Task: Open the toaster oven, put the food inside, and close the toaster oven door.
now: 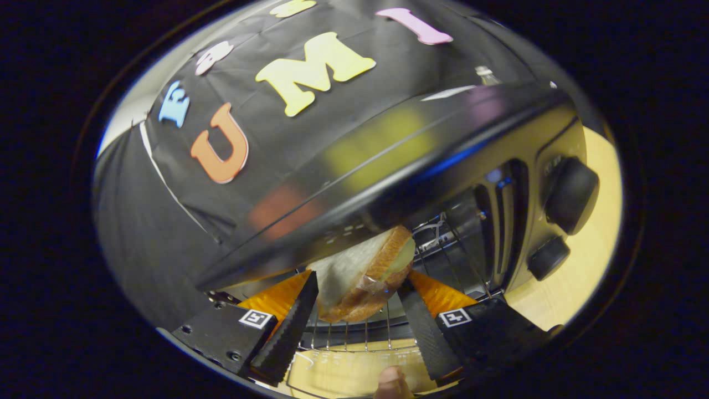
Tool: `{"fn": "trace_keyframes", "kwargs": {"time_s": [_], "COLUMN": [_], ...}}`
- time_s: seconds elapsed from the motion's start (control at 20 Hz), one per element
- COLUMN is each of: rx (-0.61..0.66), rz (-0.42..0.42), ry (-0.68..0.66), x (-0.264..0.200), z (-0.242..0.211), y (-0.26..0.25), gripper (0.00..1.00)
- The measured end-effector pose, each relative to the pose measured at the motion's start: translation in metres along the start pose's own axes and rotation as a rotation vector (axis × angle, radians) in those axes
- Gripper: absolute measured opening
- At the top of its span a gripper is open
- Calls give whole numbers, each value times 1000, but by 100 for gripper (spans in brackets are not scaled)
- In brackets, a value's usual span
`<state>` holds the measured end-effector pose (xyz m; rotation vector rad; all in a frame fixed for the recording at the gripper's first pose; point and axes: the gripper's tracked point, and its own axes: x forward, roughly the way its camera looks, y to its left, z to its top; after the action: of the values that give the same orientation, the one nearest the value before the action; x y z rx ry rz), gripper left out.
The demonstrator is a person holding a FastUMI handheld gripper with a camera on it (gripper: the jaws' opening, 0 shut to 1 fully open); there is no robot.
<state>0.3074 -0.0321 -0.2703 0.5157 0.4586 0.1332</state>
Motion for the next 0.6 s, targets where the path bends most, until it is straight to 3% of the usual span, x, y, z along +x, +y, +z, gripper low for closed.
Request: {"fn": "trace_keyframes", "kwargs": {"time_s": [0.1, 0.6], "rx": [-85, -321], "rz": [-49, -199], "ry": [3, 88], "x": [-7, -42], "z": [-6, -26], "y": [0, -12], "gripper": [100, 100]}}
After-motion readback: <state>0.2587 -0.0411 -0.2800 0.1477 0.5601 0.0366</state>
